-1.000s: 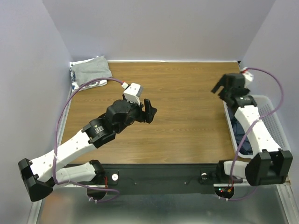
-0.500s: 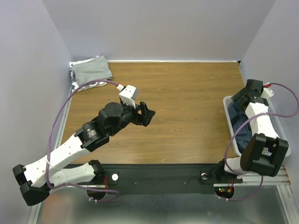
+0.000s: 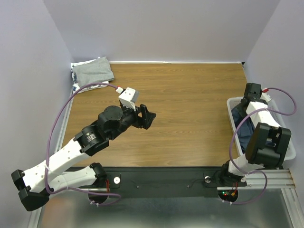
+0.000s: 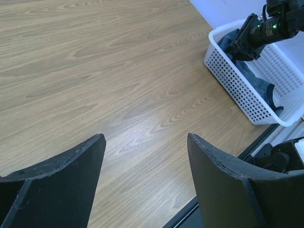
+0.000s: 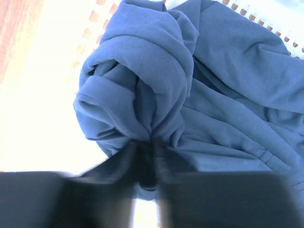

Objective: Fold and stack the tank tops
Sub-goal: Move the tank top to the center of the board, then flatten the tank top out

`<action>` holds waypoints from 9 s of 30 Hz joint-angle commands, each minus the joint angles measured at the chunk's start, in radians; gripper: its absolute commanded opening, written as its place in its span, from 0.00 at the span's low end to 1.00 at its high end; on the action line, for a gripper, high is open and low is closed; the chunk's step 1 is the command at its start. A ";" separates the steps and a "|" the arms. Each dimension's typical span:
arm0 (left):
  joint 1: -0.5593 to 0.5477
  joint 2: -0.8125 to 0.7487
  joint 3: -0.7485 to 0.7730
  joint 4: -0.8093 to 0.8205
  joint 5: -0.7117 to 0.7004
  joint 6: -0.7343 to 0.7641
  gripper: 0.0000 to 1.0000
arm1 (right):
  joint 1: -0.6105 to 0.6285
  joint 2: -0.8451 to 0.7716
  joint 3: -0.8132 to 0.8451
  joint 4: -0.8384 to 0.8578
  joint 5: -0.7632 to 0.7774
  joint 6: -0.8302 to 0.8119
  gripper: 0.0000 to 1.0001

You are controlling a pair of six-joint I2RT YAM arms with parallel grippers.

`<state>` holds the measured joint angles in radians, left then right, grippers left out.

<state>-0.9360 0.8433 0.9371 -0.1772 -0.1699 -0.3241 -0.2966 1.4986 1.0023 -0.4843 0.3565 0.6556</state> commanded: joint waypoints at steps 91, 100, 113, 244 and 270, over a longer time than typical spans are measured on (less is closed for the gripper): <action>0.332 0.361 -0.254 0.447 0.078 -0.513 0.65 | 1.096 0.367 0.246 0.349 -0.076 -0.057 0.40; 0.327 0.465 -0.276 0.582 0.159 -0.549 0.62 | 1.096 0.267 0.219 0.349 -0.059 -0.044 0.01; 0.325 0.622 -0.270 0.634 0.178 -0.619 0.57 | 1.090 0.083 0.101 0.342 0.028 -0.037 0.04; 0.496 0.204 0.342 0.216 0.003 -0.366 0.00 | 1.079 0.091 -0.024 0.458 -0.126 0.116 0.00; 0.525 0.079 0.060 0.245 0.078 -0.420 0.00 | 1.091 -0.100 -0.220 0.354 -0.077 0.147 0.41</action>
<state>-0.4171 0.9581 1.0061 -0.0044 -0.1081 -0.7383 0.7860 1.4181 0.7567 -0.1555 0.2668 0.7876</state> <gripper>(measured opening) 0.029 0.374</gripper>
